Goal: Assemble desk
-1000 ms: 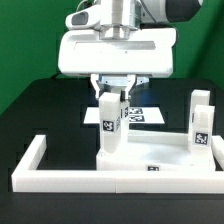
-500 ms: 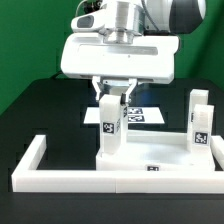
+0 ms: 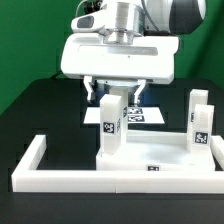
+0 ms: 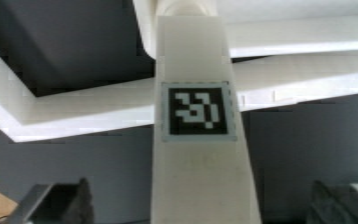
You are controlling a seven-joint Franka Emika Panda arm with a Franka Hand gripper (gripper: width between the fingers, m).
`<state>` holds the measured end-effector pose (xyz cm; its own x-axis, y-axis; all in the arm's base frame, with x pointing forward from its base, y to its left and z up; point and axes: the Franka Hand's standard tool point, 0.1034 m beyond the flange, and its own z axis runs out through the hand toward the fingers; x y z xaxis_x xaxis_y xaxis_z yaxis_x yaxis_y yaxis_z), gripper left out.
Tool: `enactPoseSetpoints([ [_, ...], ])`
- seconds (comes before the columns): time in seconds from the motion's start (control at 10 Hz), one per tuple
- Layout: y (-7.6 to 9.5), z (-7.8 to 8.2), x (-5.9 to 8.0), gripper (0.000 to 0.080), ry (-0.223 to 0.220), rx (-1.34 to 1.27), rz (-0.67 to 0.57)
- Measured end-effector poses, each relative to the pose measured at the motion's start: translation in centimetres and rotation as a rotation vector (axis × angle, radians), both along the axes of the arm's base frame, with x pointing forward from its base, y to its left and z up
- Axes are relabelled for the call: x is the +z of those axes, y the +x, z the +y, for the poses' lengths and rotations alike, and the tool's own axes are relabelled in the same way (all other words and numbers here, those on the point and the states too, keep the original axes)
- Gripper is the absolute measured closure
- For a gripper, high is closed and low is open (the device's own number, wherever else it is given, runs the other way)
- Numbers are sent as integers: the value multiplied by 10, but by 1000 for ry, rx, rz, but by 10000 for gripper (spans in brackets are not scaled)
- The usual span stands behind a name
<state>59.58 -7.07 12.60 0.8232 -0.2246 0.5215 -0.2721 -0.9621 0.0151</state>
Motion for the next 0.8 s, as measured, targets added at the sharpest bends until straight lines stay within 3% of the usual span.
enactPoseSetpoints([
  [0.3,0,0,0,151,0,0,1],
  [0.4,-1,1,-3,151,23,-4,29],
  [0.5,1,5,1,150,103,-28,100],
  [0.6,7,5,7,150,148,-45,137],
  [0.8,10,1,4,150,169,-56,168],
])
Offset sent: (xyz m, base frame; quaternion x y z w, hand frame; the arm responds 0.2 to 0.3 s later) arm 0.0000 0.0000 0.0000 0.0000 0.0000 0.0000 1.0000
